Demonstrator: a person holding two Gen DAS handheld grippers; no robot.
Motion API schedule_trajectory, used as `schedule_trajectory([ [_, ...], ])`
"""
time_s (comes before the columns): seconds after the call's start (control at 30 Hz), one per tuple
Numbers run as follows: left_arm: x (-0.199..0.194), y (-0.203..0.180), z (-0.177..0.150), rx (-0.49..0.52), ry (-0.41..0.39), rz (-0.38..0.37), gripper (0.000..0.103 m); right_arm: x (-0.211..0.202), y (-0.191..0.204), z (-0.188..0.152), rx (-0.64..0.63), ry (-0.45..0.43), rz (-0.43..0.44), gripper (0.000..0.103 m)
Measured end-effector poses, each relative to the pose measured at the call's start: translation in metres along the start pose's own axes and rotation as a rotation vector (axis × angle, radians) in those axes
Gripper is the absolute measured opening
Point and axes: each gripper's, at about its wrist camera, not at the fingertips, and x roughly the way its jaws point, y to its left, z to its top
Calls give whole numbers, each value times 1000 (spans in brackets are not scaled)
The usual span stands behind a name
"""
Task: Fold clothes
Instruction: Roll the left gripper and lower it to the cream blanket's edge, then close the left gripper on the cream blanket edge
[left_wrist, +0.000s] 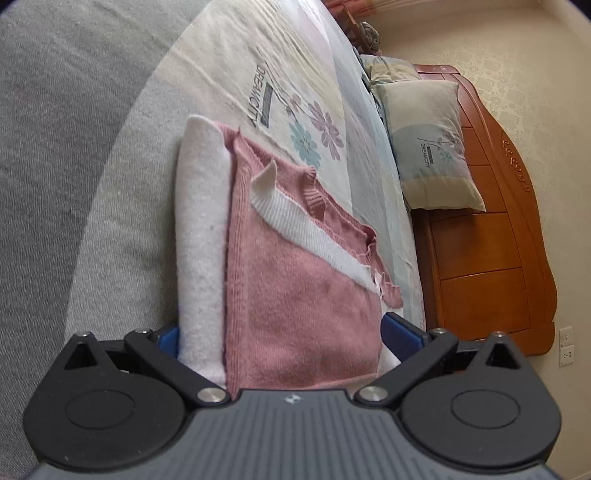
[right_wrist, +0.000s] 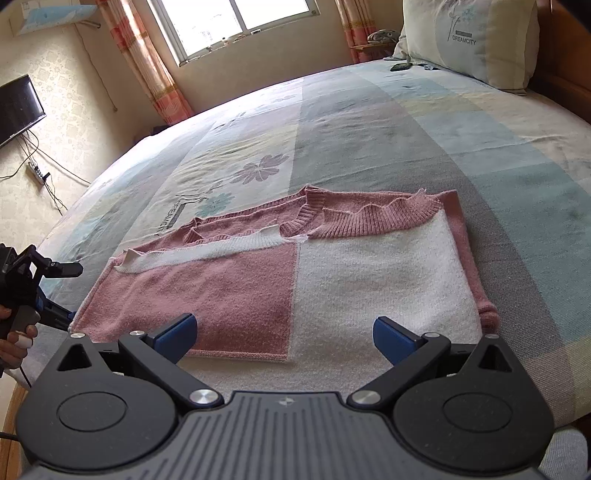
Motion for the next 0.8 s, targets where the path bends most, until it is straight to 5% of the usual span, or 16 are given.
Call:
schedule_trajectory([
  [0.23, 24, 9, 41, -19, -4, -61, 102, -8, 15, -4, -67, 1, -11, 103],
  [0.47, 24, 5, 23, 26, 137, -100, 102, -8, 24, -5, -77, 4, -3, 103],
  [0.67, 42, 6, 49, -18, 172, -86, 102, -6, 32, -7, -114, 20, -10, 103],
  [0.73, 42, 5, 48, 1, 176, -71, 98, -5, 31, -8, -106, 20, -11, 103],
  [0.8, 37, 9, 45, 21, 161, -58, 80, -3, 29, -9, -91, 24, -12, 103],
])
